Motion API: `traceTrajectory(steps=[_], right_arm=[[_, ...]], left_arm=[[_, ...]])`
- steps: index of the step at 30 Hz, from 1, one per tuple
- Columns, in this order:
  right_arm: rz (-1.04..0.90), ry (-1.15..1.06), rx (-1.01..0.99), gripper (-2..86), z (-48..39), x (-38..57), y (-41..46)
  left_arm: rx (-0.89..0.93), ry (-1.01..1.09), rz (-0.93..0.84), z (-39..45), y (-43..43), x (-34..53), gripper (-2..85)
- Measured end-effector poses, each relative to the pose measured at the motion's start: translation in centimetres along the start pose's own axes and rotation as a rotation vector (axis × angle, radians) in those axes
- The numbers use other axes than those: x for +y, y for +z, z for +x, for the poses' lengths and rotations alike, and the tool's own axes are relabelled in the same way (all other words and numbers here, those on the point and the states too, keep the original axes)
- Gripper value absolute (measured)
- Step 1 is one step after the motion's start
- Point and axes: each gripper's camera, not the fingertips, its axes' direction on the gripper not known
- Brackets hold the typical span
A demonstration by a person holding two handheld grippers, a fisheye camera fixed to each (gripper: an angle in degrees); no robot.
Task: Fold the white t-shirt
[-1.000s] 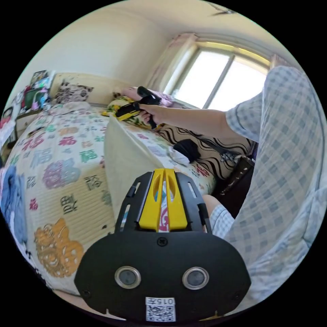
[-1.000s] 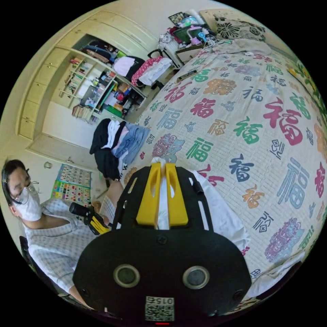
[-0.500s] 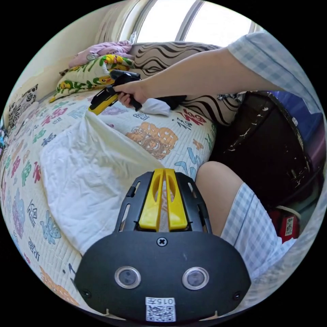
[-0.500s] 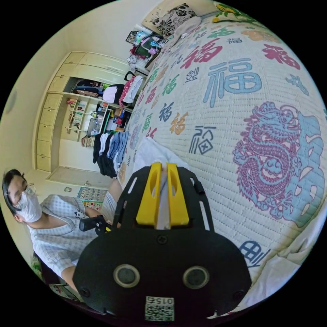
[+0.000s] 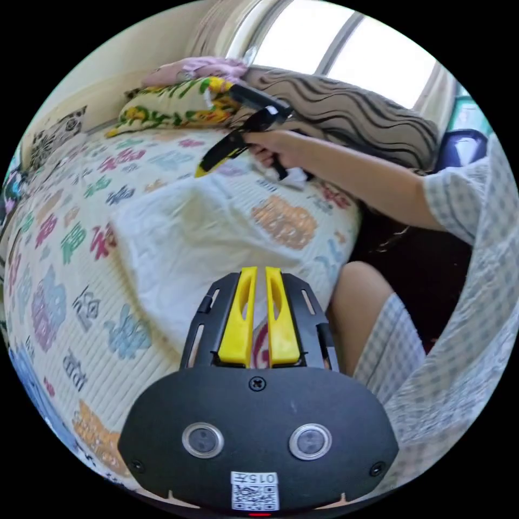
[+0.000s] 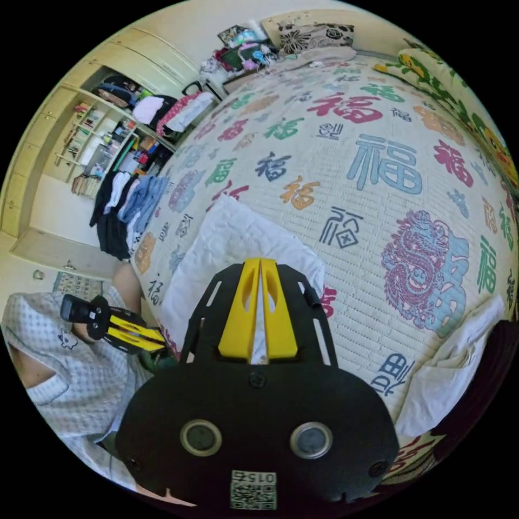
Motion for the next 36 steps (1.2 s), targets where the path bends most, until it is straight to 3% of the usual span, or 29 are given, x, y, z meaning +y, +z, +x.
traceTrajectory(steps=[2,4,9,13,16,19,21,25,27,29,33,36], right_arm=[[-0.069,0.094,0.135,-0.1,0.7,-1.1,2.4],[-0.052,0.152,0.100,-0.3,1.8,-1.1,2.7],[0.028,0.221,-0.017,-0.4,1.9,1.4,0.0],[0.038,0.107,-0.124,-0.2,-3.3,7.3,-2.3],[-0.058,0.101,-0.085,-0.3,-6.3,11.4,-0.1],[-0.185,0.192,0.081,-0.5,-6.8,14.4,2.8],[-0.117,0.251,0.062,-0.6,-6.7,15.6,2.3],[-0.129,0.311,0.024,-0.6,-6.8,16.1,1.6],[-0.110,0.306,0.015,-0.5,-7.2,15.9,0.7],[0.044,0.283,0.038,-0.5,-7.9,14.8,-1.6],[0.163,0.232,0.016,-0.5,-7.9,10.9,-2.5],[0.008,0.238,0.007,-0.6,-7.2,8.5,0.8]], left_arm=[[-0.098,-0.098,-0.145,-3.0,2.0,1.4,0.7],[-0.103,-0.157,-0.216,-4.3,3.3,2.8,0.2],[-0.063,-0.225,-0.218,-5.5,3.9,2.9,-0.1],[-0.074,-0.181,-0.075,-6.4,2.0,0.8,1.0],[-0.118,-0.165,-0.056,-7.8,2.5,-1.0,1.7],[-0.158,-0.167,-0.083,-9.4,3.3,-2.1,1.3],[-0.186,-0.206,-0.201,-10.7,4.6,-2.4,0.8],[-0.166,-0.240,-0.233,-12.8,3.5,-3.5,0.3],[-0.215,-0.225,-0.214,-13.3,2.3,-4.4,0.5],[-0.254,-0.186,-0.128,-14.3,0.4,-6.2,1.1],[-0.192,-0.208,-0.069,-17.7,-0.8,-10.0,2.8],[-0.033,-0.288,-0.080,-21.1,0.0,-11.6,1.8]])
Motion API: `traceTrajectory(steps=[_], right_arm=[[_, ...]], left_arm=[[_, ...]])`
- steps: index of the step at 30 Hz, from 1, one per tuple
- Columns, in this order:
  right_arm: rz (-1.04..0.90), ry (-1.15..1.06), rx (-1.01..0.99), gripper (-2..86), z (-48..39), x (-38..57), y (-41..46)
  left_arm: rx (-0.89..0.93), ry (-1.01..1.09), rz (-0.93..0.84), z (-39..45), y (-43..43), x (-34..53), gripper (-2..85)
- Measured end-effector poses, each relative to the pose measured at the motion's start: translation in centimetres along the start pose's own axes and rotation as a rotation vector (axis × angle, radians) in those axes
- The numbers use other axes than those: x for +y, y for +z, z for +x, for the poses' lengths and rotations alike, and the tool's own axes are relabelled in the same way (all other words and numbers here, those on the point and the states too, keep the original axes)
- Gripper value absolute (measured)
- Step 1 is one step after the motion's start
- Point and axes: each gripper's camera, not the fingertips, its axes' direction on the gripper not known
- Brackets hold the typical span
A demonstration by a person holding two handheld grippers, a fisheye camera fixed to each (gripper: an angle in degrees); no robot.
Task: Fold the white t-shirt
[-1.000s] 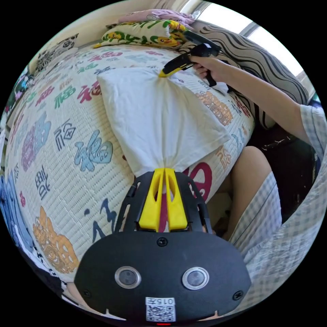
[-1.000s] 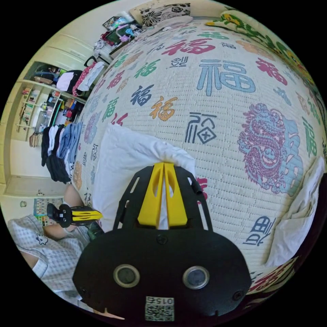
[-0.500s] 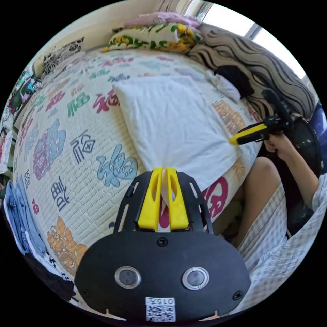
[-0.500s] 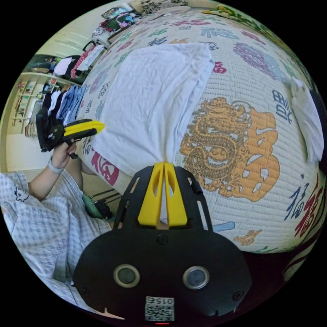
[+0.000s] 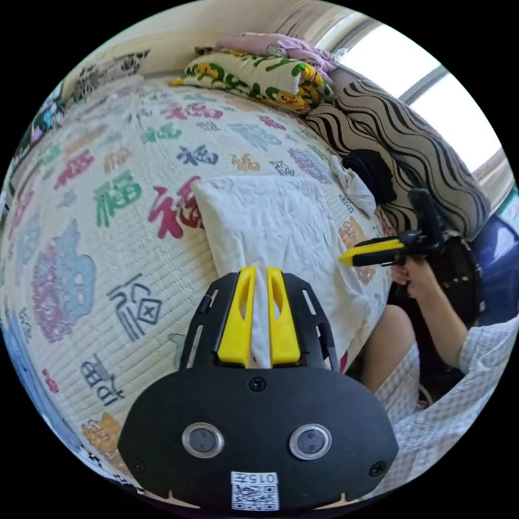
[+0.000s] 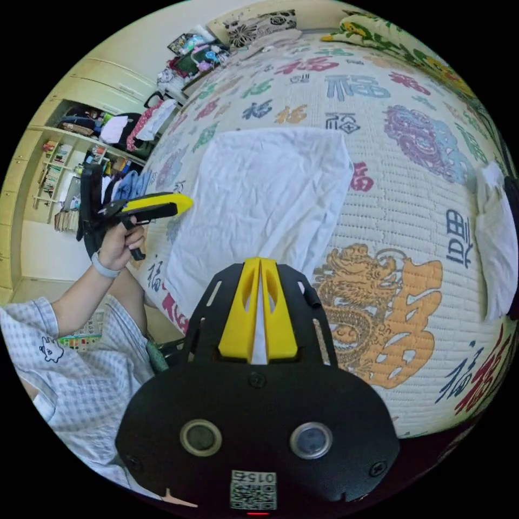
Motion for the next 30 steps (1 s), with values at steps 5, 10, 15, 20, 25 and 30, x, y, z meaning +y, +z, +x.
traceTrajectory(steps=[5,10,15,20,25,30], right_arm=[[0.063,0.178,-0.093,-0.4,2.7,4.2,0.7],[0.169,0.256,-0.181,1.2,3.8,6.5,-0.9],[0.267,0.184,-0.204,8.5,4.0,3.2,-1.8],[0.262,0.173,-0.344,11.7,4.9,-2.4,1.3],[0.199,0.163,-0.348,10.8,3.5,-5.6,4.2],[0.129,0.147,-0.452,5.2,1.9,-6.6,8.1]], left_arm=[[0.074,-0.140,0.017,-4.1,-1.5,2.8,0.3],[0.272,-0.268,0.113,-8.3,-5.4,4.2,2.3],[0.269,-0.250,0.146,-10.4,-9.5,1.6,8.7],[0.340,-0.179,0.138,-11.4,-11.9,-2.7,11.4],[0.434,-0.149,0.130,-11.5,-14.3,-5.1,11.4],[0.472,-0.164,0.123,-10.5,-17.2,-5.0,8.3]])
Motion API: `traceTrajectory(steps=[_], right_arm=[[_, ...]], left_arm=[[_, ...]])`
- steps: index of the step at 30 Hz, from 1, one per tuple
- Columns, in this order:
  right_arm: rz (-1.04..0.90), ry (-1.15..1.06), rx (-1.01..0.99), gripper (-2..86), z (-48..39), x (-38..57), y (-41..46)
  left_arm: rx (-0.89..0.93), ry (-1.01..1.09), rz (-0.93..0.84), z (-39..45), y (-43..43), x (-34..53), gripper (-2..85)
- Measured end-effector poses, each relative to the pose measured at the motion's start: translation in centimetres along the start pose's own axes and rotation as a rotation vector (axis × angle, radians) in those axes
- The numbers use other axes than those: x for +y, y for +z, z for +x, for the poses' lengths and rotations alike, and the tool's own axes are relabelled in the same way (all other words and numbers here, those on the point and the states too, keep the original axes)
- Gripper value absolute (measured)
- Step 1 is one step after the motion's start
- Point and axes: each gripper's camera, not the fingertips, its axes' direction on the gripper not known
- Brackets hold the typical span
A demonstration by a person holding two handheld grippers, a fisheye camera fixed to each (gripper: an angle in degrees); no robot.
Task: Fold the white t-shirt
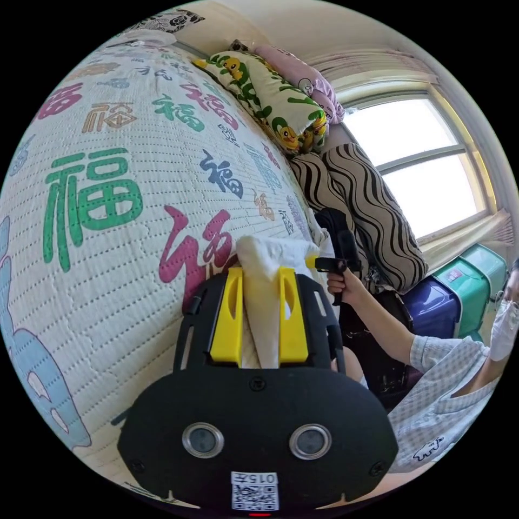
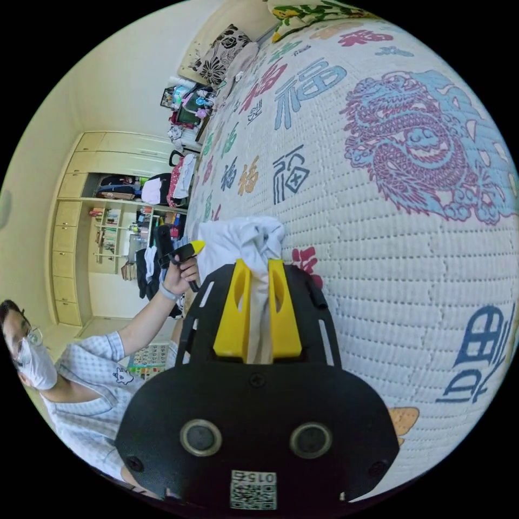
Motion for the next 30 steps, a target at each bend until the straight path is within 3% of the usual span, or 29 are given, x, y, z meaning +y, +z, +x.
traceTrajectory(steps=[3,12,19,25,30], right_arm=[[0.038,-0.045,-0.021,3.4,-2.0,1.7,1.3],[0.199,-0.499,-0.091,1.9,-20.8,13.0,3.4],[0.171,-0.807,-0.166,1.9,-38.6,20.0,12.9],[0.039,-0.926,-0.303,1.8,-52.1,19.4,26.1],[-0.128,-0.867,-0.350,1.5,-60.8,13.6,40.6]], left_arm=[[-0.009,0.053,-0.006,3.2,-2.6,1.1,5.1],[-0.126,0.394,0.374,22.9,-20.2,14.4,4.1],[-0.351,0.553,0.630,35.1,-37.1,27.3,4.0],[-0.477,0.491,0.741,40.2,-52.6,35.1,4.2],[-0.562,0.324,0.759,38.9,-64.4,37.0,4.2]])
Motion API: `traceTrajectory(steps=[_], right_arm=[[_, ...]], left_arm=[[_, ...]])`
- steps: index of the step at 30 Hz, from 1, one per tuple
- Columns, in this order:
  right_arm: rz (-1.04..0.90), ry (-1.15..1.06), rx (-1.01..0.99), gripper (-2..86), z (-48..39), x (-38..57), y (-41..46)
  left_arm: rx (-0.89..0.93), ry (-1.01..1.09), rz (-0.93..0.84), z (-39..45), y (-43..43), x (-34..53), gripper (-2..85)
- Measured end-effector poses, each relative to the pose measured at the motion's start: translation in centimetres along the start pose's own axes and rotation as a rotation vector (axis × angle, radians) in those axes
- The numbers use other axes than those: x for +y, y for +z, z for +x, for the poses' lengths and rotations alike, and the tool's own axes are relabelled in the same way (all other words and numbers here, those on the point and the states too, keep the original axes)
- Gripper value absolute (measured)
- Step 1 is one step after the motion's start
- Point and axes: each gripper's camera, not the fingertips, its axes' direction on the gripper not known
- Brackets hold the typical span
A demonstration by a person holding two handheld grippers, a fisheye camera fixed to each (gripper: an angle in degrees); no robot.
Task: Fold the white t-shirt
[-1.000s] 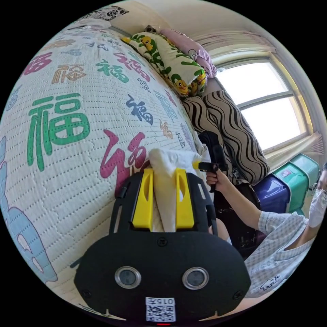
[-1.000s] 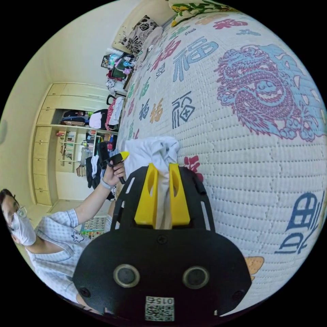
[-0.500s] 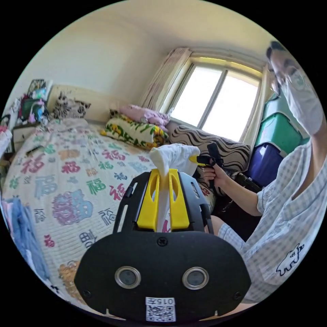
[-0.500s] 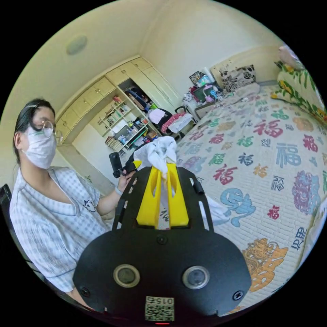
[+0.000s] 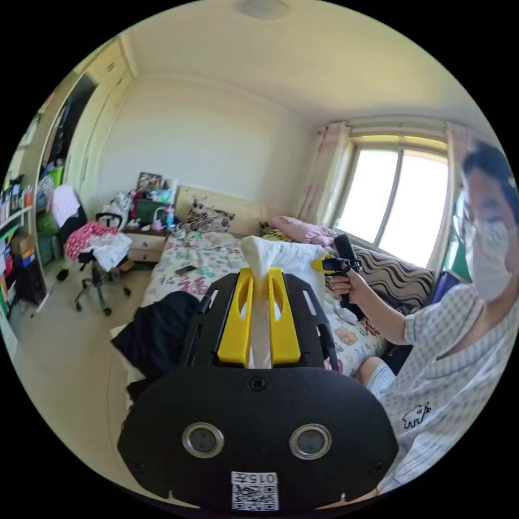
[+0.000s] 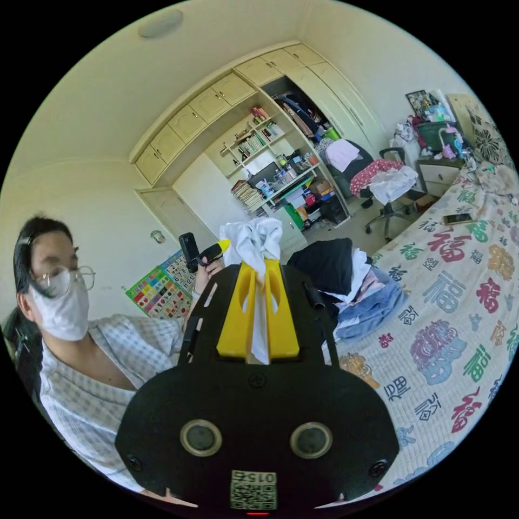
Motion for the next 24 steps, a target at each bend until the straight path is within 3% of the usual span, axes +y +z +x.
traceTrajectory(steps=[3,5,9,15,20,24], right_arm=[[-0.071,0.152,0.001,1.4,5.8,-5.5,9.4],[-0.177,0.314,0.116,1.3,11.4,-8.3,16.9],[-0.246,0.457,0.318,1.9,15.6,-10.1,23.3],[-0.233,0.453,0.393,5.7,15.8,-13.7,24.1],[-0.115,0.397,0.478,6.0,11.5,-19.3,18.8],[0.010,0.348,0.472,5.9,7.0,-22.0,13.4]], left_arm=[[-0.119,-0.143,-0.087,-7.2,-0.7,-1.3,4.4],[-0.272,-0.301,-0.173,-13.1,1.0,-0.6,4.5],[-0.429,-0.425,-0.352,-17.9,4.0,1.6,5.0],[-0.369,-0.453,-0.129,-16.6,-0.1,2.8,7.8],[-0.341,-0.262,0.059,-9.3,-3.6,3.4,5.6],[-0.302,-0.138,0.069,-4.5,-3.3,4.9,1.8]])
